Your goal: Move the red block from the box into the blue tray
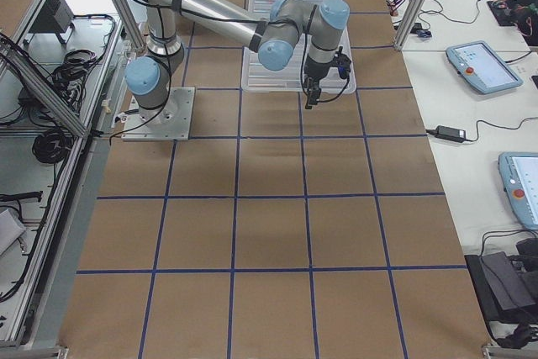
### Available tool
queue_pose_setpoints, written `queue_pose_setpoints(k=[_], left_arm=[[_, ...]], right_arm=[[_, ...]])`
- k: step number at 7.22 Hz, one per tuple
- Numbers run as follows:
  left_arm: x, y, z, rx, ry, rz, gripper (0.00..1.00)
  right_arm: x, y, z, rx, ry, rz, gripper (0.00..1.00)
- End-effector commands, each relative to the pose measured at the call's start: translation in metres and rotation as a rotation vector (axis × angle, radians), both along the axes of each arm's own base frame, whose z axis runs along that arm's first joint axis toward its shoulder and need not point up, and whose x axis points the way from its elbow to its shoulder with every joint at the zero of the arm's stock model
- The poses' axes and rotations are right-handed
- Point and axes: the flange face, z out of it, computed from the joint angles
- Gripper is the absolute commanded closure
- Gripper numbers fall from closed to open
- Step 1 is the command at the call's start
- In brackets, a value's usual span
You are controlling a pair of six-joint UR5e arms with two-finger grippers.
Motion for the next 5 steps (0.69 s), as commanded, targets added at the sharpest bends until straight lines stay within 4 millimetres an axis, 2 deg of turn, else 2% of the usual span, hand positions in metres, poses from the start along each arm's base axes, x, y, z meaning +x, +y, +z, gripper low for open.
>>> queue_pose_setpoints(k=[1, 2, 3, 5], left_arm=[[0.001, 0.007, -0.035, -0.018, 0.002, -0.011, 0.00], [0.001, 0.012, -0.048, -0.008, 0.002, -0.017, 0.00], [0.001, 0.009, -0.053, -0.027, 0.004, -0.017, 0.00], [0.003, 0.002, -0.074, -0.054, -0.001, -0.047, 0.00]], right_arm=[[-0.001, 0.000, 0.000, 0.004, 0.005, 0.003, 0.00], [-0.001, 0.000, 0.005, -0.005, 0.007, 0.001, 0.00], [0.002, 0.002, 0.013, -0.017, -0.003, -0.004, 0.00], [0.007, 0.010, 0.061, -0.067, 0.017, -0.004, 0.00]])
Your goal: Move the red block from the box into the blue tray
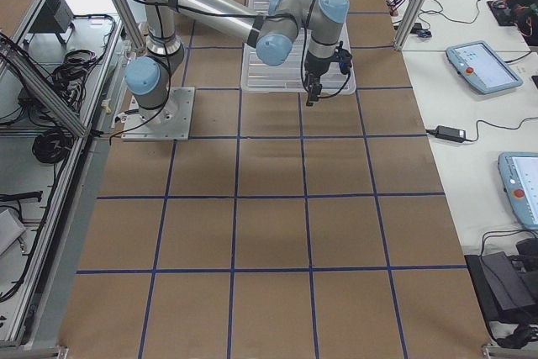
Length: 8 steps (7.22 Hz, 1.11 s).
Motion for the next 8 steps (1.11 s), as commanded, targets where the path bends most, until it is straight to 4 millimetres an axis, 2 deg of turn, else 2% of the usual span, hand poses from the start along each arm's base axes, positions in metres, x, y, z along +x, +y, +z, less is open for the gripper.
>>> queue_pose_setpoints(k=[1, 2, 3, 4, 5, 6, 7, 8], left_arm=[[0.002, 0.000, -0.028, 0.026, -0.015, -0.010, 0.00], [0.002, 0.001, -0.030, 0.028, -0.014, -0.016, 0.00], [0.002, -0.002, -0.026, 0.016, -0.014, -0.016, 0.12], [0.002, -0.002, -0.024, 0.011, -0.014, -0.014, 0.39], [0.002, -0.002, -0.021, 0.016, -0.008, -0.016, 0.60], [0.003, -0.001, -0.019, 0.016, -0.013, -0.015, 0.63], [0.002, 0.002, -0.016, 0.038, -0.014, -0.015, 0.74], [0.002, -0.001, -0.003, 0.034, -0.011, -0.015, 0.74]], right_arm=[[0.005, 0.013, 0.043, -0.045, 0.030, -0.001, 0.00], [0.006, 0.016, 0.053, -0.062, 0.035, -0.002, 0.00], [0.010, 0.021, 0.052, -0.033, 0.019, 0.003, 0.00], [0.012, 0.025, 0.055, -0.012, 0.007, 0.014, 0.00], [0.011, 0.030, 0.061, -0.021, 0.010, 0.011, 0.00], [0.011, 0.029, 0.060, -0.022, 0.007, 0.009, 0.00], [0.010, 0.030, 0.060, -0.020, 0.010, 0.009, 0.00], [0.010, 0.031, 0.055, -0.010, 0.006, 0.008, 0.00]])
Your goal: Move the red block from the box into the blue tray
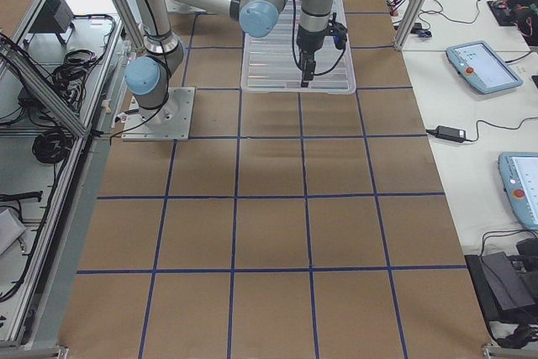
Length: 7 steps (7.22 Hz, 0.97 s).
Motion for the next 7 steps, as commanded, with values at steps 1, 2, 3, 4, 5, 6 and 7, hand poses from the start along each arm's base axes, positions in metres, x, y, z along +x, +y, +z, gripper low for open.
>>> queue_pose_setpoints(k=[1, 2, 3, 4, 5, 6, 7], left_arm=[[-0.007, -0.007, 0.035, 0.018, 0.002, -0.009, 0.74], [-0.008, -0.017, 0.073, 0.047, 0.008, -0.008, 0.74], [-0.012, -0.020, 0.116, 0.082, 0.010, 0.002, 0.74], [-0.015, -0.020, 0.159, 0.109, 0.034, 0.007, 0.74], [-0.012, -0.020, 0.200, 0.101, 0.038, 0.013, 0.74], [-0.005, -0.017, 0.231, 0.109, 0.037, 0.016, 0.74], [-0.004, -0.014, 0.256, 0.093, 0.031, 0.013, 0.74]], right_arm=[[0.000, 0.002, -0.004, 0.013, -0.004, -0.001, 0.00], [0.000, 0.003, -0.003, 0.013, -0.004, -0.001, 0.00], [0.000, 0.003, -0.004, 0.014, -0.004, -0.001, 0.00], [0.000, 0.003, -0.004, 0.014, -0.004, -0.001, 0.00], [0.000, 0.003, -0.005, 0.016, -0.005, -0.001, 0.00], [0.000, 0.004, -0.006, 0.026, -0.008, -0.001, 0.00], [0.001, 0.005, -0.008, 0.038, -0.014, -0.003, 0.00]])
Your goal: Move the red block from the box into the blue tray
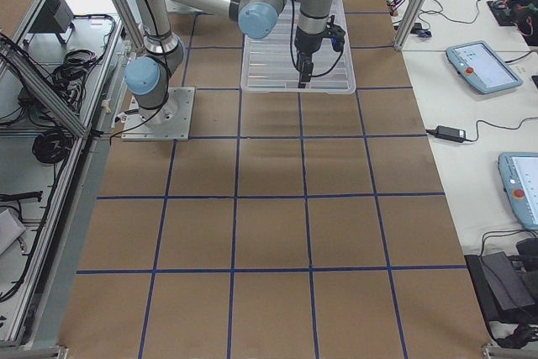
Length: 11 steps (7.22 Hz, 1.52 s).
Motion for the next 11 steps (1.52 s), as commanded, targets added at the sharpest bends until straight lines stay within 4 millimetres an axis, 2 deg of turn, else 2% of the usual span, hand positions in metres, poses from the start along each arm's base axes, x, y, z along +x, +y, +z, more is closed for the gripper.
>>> queue_pose_setpoints(k=[1, 2, 3, 4, 5, 6, 7, 8, 9, 10, 11], left_arm=[[0.004, 0.012, 0.056, -0.019, -0.007, -0.010, 0.74], [0.020, 0.011, 0.053, -0.016, -0.029, -0.077, 0.74], [0.059, 0.004, 0.049, -0.009, -0.035, -0.112, 0.74], [0.114, -0.004, 0.039, 0.006, -0.024, -0.098, 0.75], [0.157, -0.009, 0.029, 0.018, -0.002, -0.169, 0.76], [0.178, -0.007, 0.012, 0.055, 0.004, -0.169, 0.88], [0.206, -0.004, -0.011, 0.087, 0.010, -0.210, 0.91], [0.240, -0.004, -0.050, 0.071, 0.020, -0.194, 0.99], [0.263, 0.004, -0.094, 0.082, 0.029, -0.162, 1.00], [0.266, 0.009, -0.133, 0.058, 0.016, -0.154, 1.00], [0.264, 0.014, -0.158, 0.034, 0.002, -0.146, 1.00]], right_arm=[[0.000, 0.001, -0.002, 0.013, -0.006, -0.001, 0.00], [0.001, 0.001, -0.003, 0.018, -0.007, -0.001, 0.00], [0.001, 0.001, -0.004, 0.019, -0.008, -0.001, 0.00], [0.001, 0.001, -0.005, 0.022, -0.009, -0.003, 0.00], [0.001, 0.002, -0.005, 0.023, -0.009, -0.003, 0.00], [0.001, 0.003, -0.005, 0.023, -0.009, -0.003, 0.00], [0.001, 0.003, -0.006, 0.025, -0.010, -0.003, 0.00], [0.001, 0.003, -0.006, 0.025, -0.010, -0.003, 0.00], [0.001, 0.003, -0.006, 0.025, -0.010, -0.004, 0.00], [0.001, 0.003, -0.006, 0.025, -0.010, -0.004, 0.00], [0.001, 0.003, -0.006, 0.024, -0.009, -0.006, 0.00]])
